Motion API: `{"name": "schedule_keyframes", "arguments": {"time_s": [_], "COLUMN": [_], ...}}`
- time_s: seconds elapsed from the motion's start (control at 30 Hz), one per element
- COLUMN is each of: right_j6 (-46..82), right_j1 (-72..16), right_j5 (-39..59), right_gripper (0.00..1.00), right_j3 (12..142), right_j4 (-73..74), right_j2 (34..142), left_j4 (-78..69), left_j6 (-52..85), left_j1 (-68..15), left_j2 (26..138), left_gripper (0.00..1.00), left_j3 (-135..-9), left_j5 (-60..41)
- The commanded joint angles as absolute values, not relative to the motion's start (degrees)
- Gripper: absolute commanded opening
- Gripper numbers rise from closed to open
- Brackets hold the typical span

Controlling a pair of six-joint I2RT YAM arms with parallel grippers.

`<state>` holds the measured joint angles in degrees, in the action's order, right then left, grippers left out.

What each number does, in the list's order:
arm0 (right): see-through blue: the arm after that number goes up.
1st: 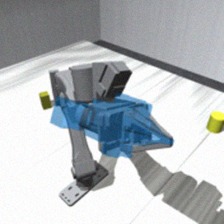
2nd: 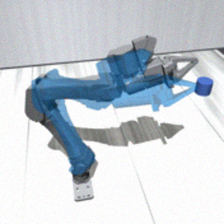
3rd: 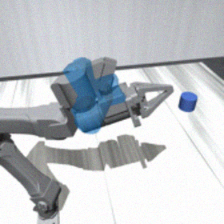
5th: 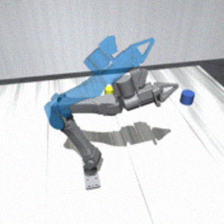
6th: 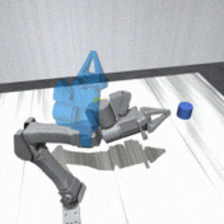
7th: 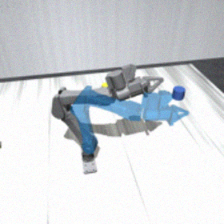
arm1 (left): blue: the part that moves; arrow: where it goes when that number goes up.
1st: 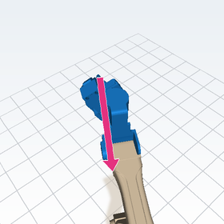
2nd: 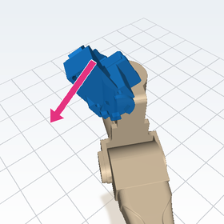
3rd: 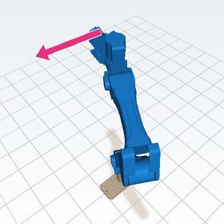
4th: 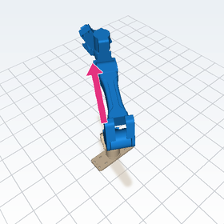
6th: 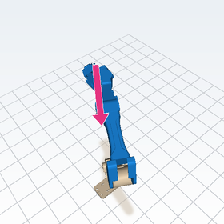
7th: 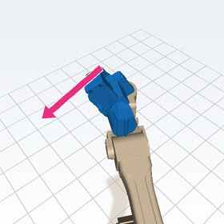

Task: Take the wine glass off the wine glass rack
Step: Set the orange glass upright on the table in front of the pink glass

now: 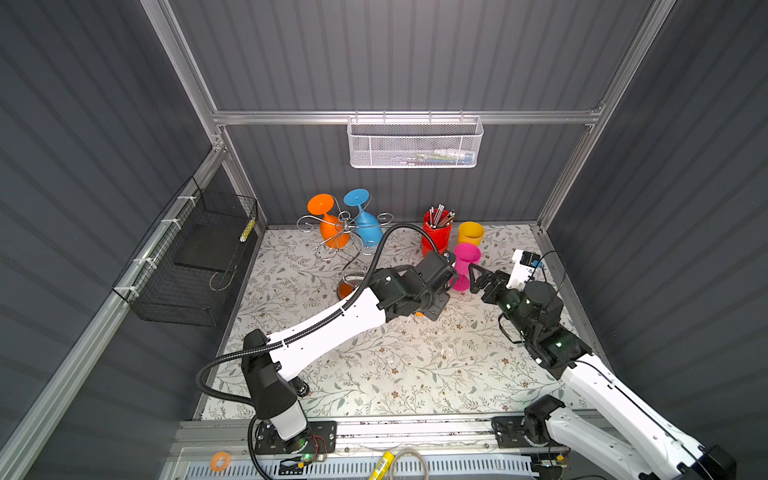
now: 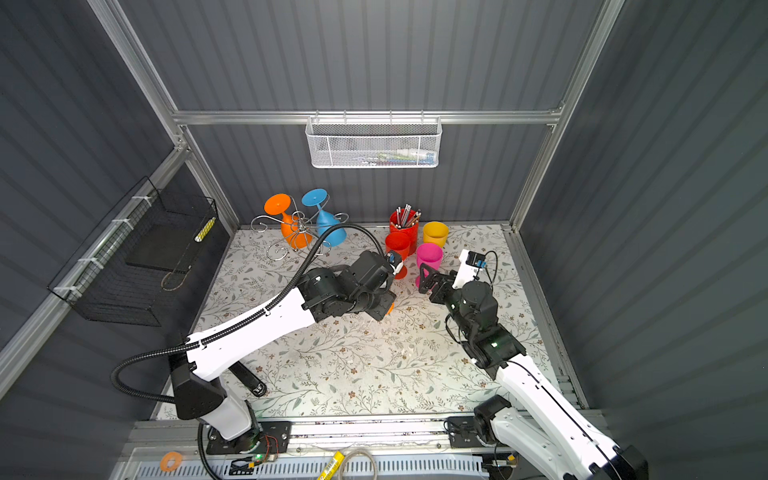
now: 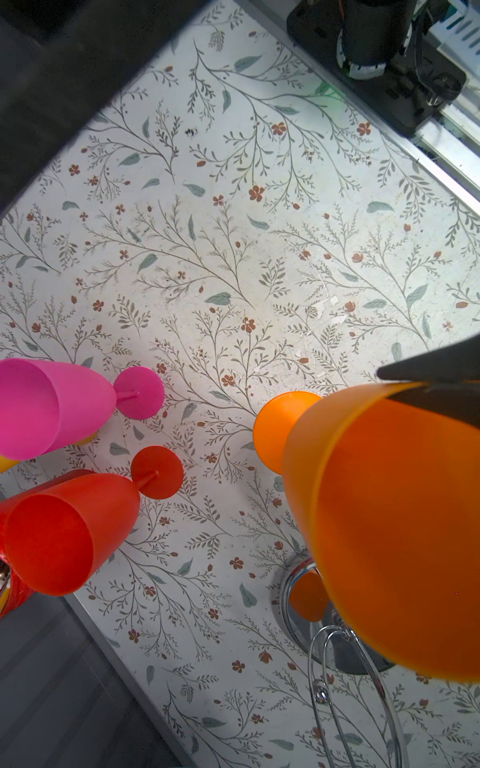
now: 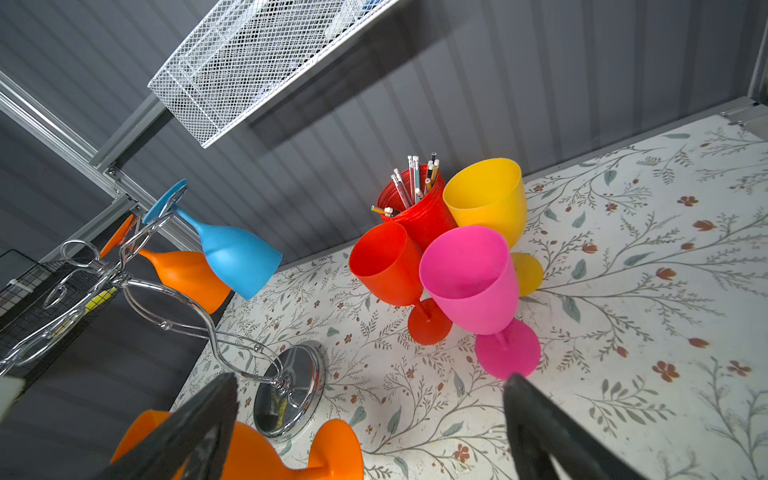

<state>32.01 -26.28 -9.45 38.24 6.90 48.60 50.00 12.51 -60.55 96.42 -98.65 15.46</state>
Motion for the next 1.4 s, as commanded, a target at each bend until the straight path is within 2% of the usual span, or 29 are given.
{"name": "schedule_keyframes", "arguments": {"time_s": [0.0,0.33,0.87,1.37], "right_j6": [30.27,23.68,26.74,25.56], "right_j1": [-25.99,-24.36,-7.38,-6.36], "right_j5": [-11.26,-14.79,-5.0,-3.73], "right_gripper": [0.99,0.99,0.99,0.99], "right_j3": [40.17,43.77,39.15,37.71], "right_j4": [10.45,17.55,20.48,17.67], "right_j2": [49.18,56.0,53.59,50.19], "left_j4": [51.8,53.5,52.25,50.74], "left_j6": [11.39,10.55,9.44,7.65], "left_j1": [-60.93,-60.91,-56.7,-52.49], "left_j2": [97.75,104.17,114.6,121.58], "left_gripper": [0.0,0.0,0.0,0.0], "left_j3": [-101.06,-105.08,-112.47,-118.65], "left_j5": [17.44,17.43,13.8,9.75]}}
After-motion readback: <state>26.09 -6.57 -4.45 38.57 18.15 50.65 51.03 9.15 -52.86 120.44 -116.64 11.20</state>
